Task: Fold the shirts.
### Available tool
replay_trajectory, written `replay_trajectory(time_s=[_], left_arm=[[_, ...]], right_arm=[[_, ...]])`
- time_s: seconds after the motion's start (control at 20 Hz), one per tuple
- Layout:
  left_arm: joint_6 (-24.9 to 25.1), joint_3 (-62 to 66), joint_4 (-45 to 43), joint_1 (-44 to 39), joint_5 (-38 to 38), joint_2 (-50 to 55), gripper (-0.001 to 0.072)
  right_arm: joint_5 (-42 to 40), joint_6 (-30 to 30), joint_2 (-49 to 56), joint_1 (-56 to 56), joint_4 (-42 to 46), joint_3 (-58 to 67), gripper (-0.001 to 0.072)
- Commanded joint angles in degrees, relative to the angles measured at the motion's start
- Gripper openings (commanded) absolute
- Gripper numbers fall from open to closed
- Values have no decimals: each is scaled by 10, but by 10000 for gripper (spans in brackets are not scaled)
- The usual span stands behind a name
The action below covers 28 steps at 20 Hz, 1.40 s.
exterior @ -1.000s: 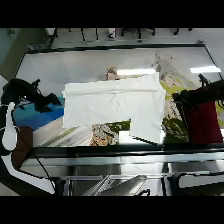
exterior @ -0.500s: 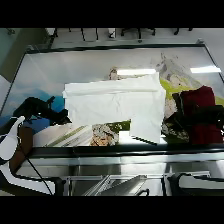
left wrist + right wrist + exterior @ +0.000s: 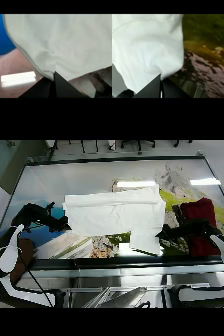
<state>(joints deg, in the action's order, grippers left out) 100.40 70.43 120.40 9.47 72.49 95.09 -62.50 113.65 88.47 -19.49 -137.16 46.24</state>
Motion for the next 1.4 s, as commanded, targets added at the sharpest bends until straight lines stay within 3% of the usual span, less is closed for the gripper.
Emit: replay_trajectory(time_s=[0.0, 0.15, 0.3, 0.45, 0.6, 0.9, 1.35], left_arm=[[-36, 3, -74, 0, 50, -1, 14], [-75, -12, -181, 0, 116, -15, 14], [-85, -90, -265, 1, 115, -77, 14], [-89, -166, -315, 16, 120, -142, 14], [-89, -172, -303, 32, 104, -184, 15], [-90, -24, -303, -12, 86, -134, 14], [-107, 225, -302, -53, 82, 88, 14]], right_arm=[[-5, -9, -28, 6, 8, -1, 26], [-29, -117, -117, 11, 159, -40, 26], [-33, -193, -252, 18, 253, -140, 26], [-36, -193, -375, 18, 251, -207, 26], [8, -158, -435, 19, 223, -174, 26], [153, -2, -305, 47, 24, -43, 27], [240, 4, -30, 126, 8, 138, 27]])
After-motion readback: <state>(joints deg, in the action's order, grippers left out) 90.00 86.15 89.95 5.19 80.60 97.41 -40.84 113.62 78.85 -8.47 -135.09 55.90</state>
